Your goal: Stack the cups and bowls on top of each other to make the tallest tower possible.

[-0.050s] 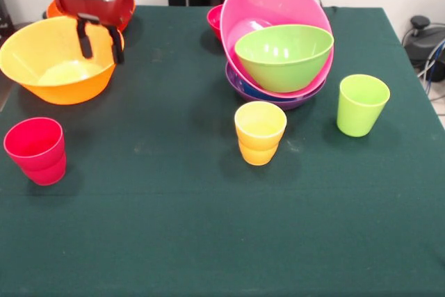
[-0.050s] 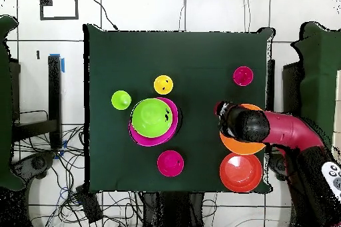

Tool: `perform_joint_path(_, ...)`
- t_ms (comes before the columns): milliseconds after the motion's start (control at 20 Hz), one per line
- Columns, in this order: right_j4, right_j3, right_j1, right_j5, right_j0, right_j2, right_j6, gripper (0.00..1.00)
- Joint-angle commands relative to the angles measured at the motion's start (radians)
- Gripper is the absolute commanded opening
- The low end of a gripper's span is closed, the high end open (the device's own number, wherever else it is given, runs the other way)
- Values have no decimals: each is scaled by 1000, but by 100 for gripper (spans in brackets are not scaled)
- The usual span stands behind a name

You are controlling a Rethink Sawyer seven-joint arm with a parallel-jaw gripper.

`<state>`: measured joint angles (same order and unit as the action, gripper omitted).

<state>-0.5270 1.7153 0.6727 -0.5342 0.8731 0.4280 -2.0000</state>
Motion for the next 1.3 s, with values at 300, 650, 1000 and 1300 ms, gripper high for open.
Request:
perform_joint_path(300, -29, 71, 2, -68, 24, 18, 106, 100)
perform_joint_path(650, -58, 64, -57, -16, 25, -2, 71, 100)
perform_joint_path(1000, -111, 65, -131, 94, 26, -35, 34, 100)
perform_joint_path(1300, -122, 63, -154, 133, 19, -45, 12, 100)
